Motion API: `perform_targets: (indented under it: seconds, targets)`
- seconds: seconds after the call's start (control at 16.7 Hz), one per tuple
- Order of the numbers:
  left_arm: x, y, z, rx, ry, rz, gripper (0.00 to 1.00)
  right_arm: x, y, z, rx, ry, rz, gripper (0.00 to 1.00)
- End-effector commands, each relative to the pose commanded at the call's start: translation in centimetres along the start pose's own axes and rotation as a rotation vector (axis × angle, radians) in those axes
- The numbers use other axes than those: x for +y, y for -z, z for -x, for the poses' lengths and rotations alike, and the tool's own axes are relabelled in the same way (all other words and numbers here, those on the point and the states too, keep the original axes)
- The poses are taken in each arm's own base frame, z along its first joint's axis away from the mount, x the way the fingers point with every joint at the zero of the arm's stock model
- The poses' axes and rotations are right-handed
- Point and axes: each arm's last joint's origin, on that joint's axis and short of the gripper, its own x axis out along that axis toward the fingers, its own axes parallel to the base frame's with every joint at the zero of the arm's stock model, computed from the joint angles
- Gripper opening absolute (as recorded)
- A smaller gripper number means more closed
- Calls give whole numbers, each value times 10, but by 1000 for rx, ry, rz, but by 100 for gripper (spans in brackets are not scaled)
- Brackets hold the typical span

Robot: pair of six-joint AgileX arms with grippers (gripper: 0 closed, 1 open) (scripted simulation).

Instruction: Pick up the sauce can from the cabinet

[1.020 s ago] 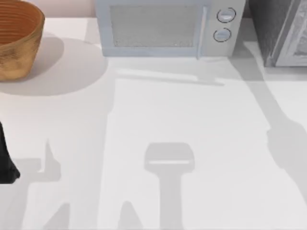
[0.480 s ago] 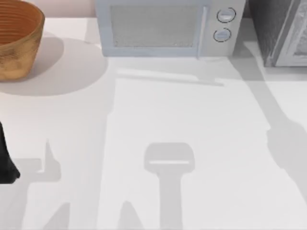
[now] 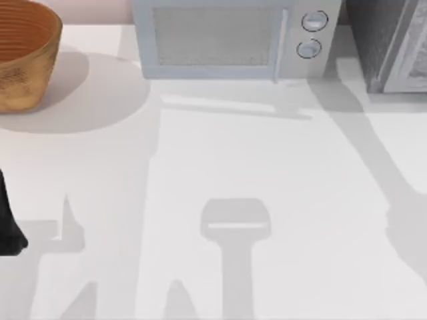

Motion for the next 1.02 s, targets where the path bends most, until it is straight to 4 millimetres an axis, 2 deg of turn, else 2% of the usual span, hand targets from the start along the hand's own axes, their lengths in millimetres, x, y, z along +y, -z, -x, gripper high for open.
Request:
perform_targets:
  seconds: [0.18, 0.36, 0.78, 1.02]
  targets:
    - [0, 0, 0, 0, 0, 0, 100, -6, -18, 58, -17, 0, -7, 0]
    - [0, 0, 0, 0, 0, 0, 100, -10, -21, 89, -12, -1, -3, 0]
    - [0, 0, 0, 0, 0, 0, 100, -14, -22, 94, -17, 4, -7, 0]
    - [0, 0, 0, 0, 0, 0, 100, -32, -17, 109, -35, 0, -18, 0]
